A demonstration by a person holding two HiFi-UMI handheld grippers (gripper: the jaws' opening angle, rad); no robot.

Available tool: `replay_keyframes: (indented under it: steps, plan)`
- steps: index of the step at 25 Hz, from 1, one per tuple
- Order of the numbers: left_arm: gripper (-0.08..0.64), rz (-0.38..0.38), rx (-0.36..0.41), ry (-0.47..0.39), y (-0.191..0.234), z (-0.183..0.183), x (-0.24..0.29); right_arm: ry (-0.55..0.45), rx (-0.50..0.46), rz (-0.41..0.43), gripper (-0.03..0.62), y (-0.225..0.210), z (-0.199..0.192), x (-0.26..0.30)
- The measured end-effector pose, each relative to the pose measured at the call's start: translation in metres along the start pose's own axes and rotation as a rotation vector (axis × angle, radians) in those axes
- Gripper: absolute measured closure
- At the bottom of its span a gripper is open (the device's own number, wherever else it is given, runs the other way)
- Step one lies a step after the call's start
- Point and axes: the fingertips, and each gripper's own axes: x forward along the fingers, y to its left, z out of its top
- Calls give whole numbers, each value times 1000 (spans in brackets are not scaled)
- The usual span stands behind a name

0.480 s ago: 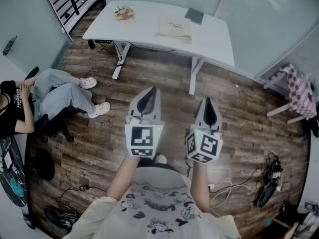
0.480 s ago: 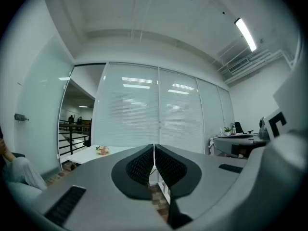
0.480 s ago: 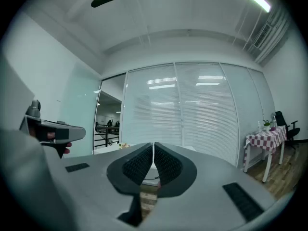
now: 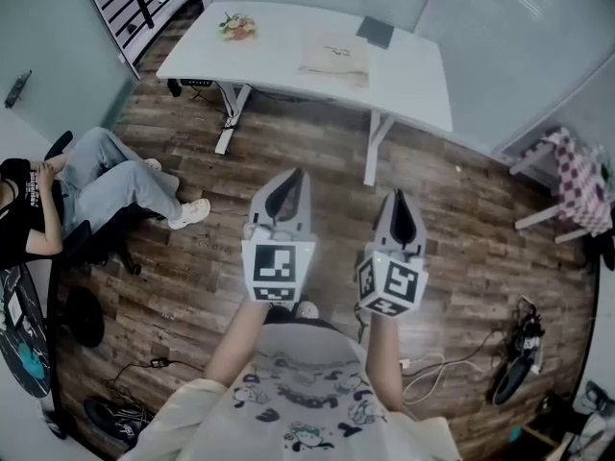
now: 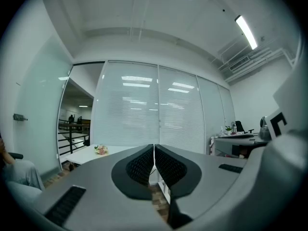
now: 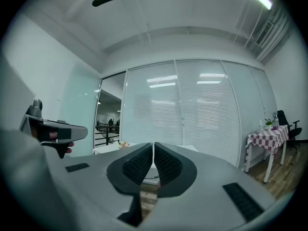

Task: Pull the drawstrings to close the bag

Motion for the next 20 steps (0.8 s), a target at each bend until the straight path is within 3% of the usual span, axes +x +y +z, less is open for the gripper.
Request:
replay_keyframes:
  steps: [20]
  plan:
    - [511, 62, 20, 42, -19, -16, 40, 52, 0, 80, 568, -32, -28, 39]
